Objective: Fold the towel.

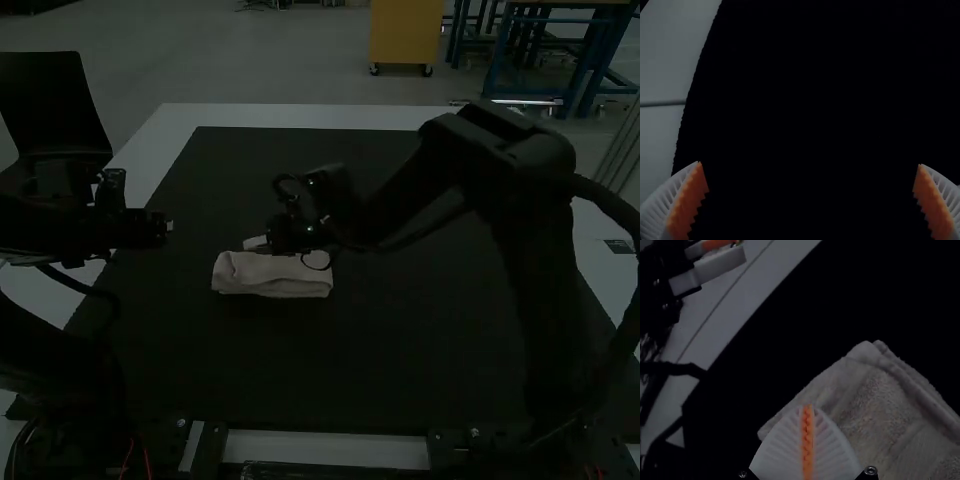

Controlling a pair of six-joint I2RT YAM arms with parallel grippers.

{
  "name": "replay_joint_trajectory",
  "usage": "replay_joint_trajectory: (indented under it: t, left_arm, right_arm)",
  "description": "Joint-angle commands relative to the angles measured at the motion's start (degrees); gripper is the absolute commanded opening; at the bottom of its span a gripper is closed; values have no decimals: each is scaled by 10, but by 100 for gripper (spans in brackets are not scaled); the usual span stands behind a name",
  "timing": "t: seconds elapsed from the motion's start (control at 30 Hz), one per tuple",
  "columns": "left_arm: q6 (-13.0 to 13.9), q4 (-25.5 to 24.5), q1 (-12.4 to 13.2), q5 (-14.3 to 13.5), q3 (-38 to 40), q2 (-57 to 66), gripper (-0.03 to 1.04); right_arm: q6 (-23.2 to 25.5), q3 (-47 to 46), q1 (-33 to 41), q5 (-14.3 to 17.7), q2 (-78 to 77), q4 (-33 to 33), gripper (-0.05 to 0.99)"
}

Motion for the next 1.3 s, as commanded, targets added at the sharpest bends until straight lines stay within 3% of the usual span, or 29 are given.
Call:
replay_joint_trajectory:
  t: [0.0,0.53,0.67,0.83,1.0,1.1,1.27]
  left_arm:
    - [6,3,3,-1,7,-11,97]
    - [6,2,2,3,10,-11,97]
    - [6,1,2,3,11,-12,97]
    - [2,2,2,4,20,-20,97]
    - [-14,2,-2,8,60,-24,97]
    - [-47,4,-27,8,96,-23,97]
    - [-95,9,-112,2,162,-23,97]
  right_arm:
    - [-10,-5,-7,-11,16,7,-2]
    - [-16,-9,15,-11,120,87,-2]
    - [9,-7,17,-12,121,110,-2]
    - [20,-16,-7,-14,36,102,-2]
    - [20,-18,-72,-13,-88,45,-2]
    - [17,-20,-122,-8,-176,15,-2]
    - [16,-20,-202,7,-327,-35,-2]
